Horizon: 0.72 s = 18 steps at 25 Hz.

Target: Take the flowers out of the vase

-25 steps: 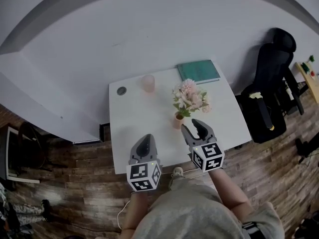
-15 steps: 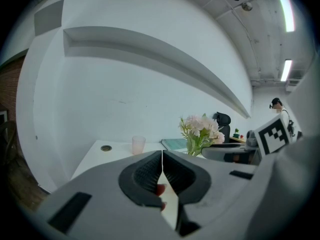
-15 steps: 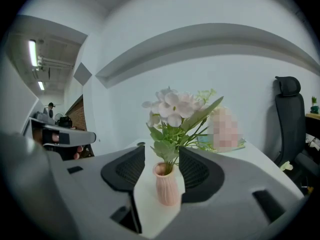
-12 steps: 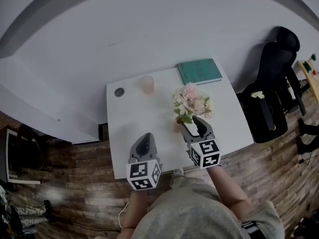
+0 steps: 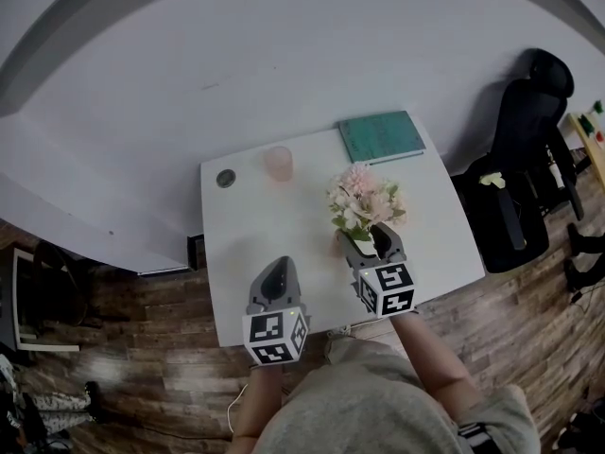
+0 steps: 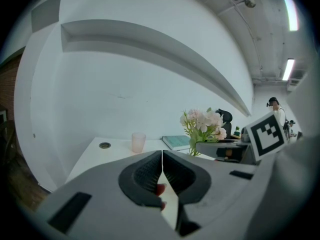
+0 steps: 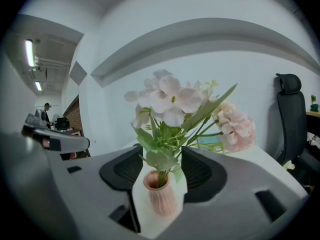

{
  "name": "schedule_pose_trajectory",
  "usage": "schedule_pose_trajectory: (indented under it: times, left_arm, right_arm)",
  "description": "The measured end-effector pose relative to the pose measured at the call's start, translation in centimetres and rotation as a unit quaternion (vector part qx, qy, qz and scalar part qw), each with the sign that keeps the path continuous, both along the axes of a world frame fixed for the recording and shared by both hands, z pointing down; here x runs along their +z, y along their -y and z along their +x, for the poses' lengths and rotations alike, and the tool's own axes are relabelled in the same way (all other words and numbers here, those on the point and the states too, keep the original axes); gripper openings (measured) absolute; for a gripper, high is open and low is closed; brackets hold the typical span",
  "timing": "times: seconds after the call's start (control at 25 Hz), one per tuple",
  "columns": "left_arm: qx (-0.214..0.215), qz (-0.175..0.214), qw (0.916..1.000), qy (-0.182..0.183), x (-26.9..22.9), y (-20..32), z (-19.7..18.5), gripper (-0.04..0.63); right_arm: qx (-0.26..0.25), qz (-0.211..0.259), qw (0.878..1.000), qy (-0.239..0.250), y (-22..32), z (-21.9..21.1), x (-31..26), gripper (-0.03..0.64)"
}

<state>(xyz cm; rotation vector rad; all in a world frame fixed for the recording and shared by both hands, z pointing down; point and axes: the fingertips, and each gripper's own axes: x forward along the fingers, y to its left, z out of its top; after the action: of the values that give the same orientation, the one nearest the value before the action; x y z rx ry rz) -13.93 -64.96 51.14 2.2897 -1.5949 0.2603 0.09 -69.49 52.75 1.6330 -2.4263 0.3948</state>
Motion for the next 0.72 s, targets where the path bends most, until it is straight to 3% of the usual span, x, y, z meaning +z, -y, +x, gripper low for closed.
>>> schedule_pose_trajectory:
  times: [0.36,0.72]
  left_arm:
    - [0.001,-0.010,1.0000,-0.001,0.6,0.7,0.0,0.009]
    - [0.002,-0.006,1.0000,-0.004,0.6,0.9,0.1,0.008]
  right_arm:
    - [0.002,-0.001,1.000,-0.005,1.5,-0.2,0.2,0.217]
    - [0.010,-0.007,1.000,0.010,1.6,0.1,0.2,0.093]
